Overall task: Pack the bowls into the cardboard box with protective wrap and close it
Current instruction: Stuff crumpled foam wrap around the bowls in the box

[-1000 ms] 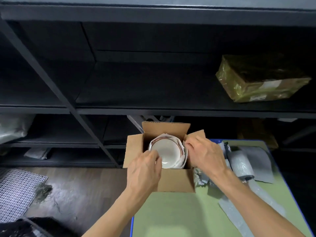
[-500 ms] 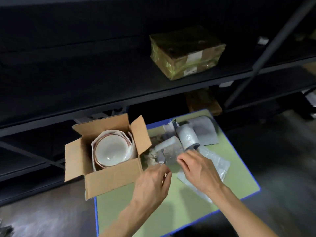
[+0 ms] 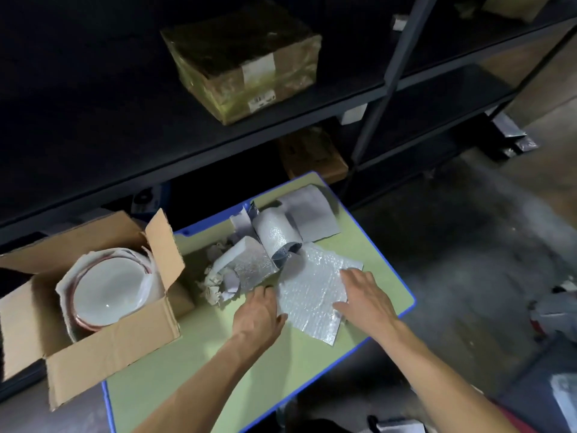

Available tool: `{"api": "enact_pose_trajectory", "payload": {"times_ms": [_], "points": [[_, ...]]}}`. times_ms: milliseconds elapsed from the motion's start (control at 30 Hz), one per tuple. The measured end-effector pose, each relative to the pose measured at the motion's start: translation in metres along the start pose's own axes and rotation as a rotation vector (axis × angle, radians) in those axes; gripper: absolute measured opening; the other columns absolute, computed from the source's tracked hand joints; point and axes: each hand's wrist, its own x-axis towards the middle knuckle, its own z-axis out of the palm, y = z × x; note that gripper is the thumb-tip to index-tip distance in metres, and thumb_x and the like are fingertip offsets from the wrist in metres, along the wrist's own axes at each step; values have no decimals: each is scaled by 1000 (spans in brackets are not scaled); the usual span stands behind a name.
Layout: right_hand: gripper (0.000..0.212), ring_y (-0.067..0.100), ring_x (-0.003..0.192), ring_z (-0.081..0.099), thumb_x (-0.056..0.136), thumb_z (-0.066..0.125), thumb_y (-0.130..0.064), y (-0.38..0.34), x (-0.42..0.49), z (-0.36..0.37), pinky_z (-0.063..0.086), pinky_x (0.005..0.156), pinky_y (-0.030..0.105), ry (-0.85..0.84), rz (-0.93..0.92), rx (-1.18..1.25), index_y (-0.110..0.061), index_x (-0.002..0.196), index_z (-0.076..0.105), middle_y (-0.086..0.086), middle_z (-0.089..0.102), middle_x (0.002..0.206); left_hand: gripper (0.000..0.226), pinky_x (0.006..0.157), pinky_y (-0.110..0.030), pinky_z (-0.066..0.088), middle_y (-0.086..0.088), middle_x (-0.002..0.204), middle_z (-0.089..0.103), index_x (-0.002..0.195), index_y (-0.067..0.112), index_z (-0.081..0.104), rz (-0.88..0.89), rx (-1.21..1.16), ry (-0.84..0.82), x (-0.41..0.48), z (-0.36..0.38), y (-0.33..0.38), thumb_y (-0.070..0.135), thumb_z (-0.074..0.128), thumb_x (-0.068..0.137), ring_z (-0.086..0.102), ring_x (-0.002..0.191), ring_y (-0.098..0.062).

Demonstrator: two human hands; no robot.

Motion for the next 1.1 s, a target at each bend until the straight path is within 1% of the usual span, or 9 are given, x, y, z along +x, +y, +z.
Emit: {"api": "enact_pose_trajectory", "payload": {"times_ms": [133, 200, 367, 533, 700, 867, 967, 1067, 1100], "points": [[93, 28, 131, 33, 88, 66, -47, 0, 15, 10, 40, 102, 35, -4, 15, -31, -10, 156, 16, 7, 36, 149, 55, 92, -34, 51, -6, 133, 48, 138, 13, 37, -56, 38, -11, 12, 8, 9, 47, 54, 98, 49, 121, -23], [91, 28, 127, 36, 86, 69, -47, 0, 18, 19, 40, 100, 35, 19, 7, -80, -12, 154, 21, 8, 41, 143, 51, 90, -33, 52, -6, 129, 54, 137, 14, 37, -83, 26, 15, 13, 12, 12, 42, 55, 98, 54, 115, -23], [50, 23, 111, 44, 82, 76, -35, 3, 20, 27, 45, 90, 31, 121, -22, -9, -19, 125, 57, 1, 51, 118, 37, 90, -34, 49, -6, 124, 58, 128, 14, 44, -178, -112, 55, 12, 16, 13, 32, 54, 99, 54, 116, -24], [12, 21, 97, 58, 96, 54, -20, 5, 12, 13, 48, 80, 34, 98, -11, 199, -21, 107, 57, -5, 64, 102, 34, 87, -31, 45, -4, 116, 56, 117, 15, 48, -154, -267, 79, 8, 19, 3, 36, 59, 94, 53, 108, -21], [13, 14, 83, 62, 92, 54, -19, 8, 5, -27, 52, 76, 35, -74, -74, 374, -30, 96, 60, -11, 67, 86, 43, 74, -23, 38, 11, 102, 51, 127, 23, 48, -34, -539, 138, -8, 1, 1, 36, 67, 91, 50, 89, -10], [8, 19, 81, 61, 87, 57, -26, -15, 1, -71, 51, 73, 34, -127, -161, 440, -32, 87, 62, -6, 66, 82, 17, 55, -26, 30, 6, 65, 51, 97, 24, 60, 10, -604, 282, -24, -30, 4, 41, 58, 96, 45, 59, -10], [12, 22, 83, 62, 82, 62, -39, -33, -4, -97, 53, 77, 40, -85, -182, 468, -31, 91, 65, -2, 67, 87, 24, 53, -24, 33, 7, 60, 48, 80, 23, 56, -14, -651, 360, -38, -49, -4, 39, 56, 98, 41, 57, -12], [7, 15, 67, 55, 84, 67, -40, -52, -6, -123, 44, 62, 29, -95, -249, 391, -37, 80, 63, -3, 63, 78, 26, 51, -22, 31, 6, 57, 45, 75, 24, 50, -40, -584, 513, -56, -71, -15, 35, 59, 97, 40, 58, -13], [15, 13, 62, 49, 86, 66, -40, -61, -6, -130, 38, 58, 28, -89, -283, 337, -33, 74, 59, -2, 59, 72, 25, 49, -19, 29, 6, 58, 46, 76, 23, 51, -45, -558, 559, -63, -78, -18, 34, 59, 97, 41, 57, -13]]}}
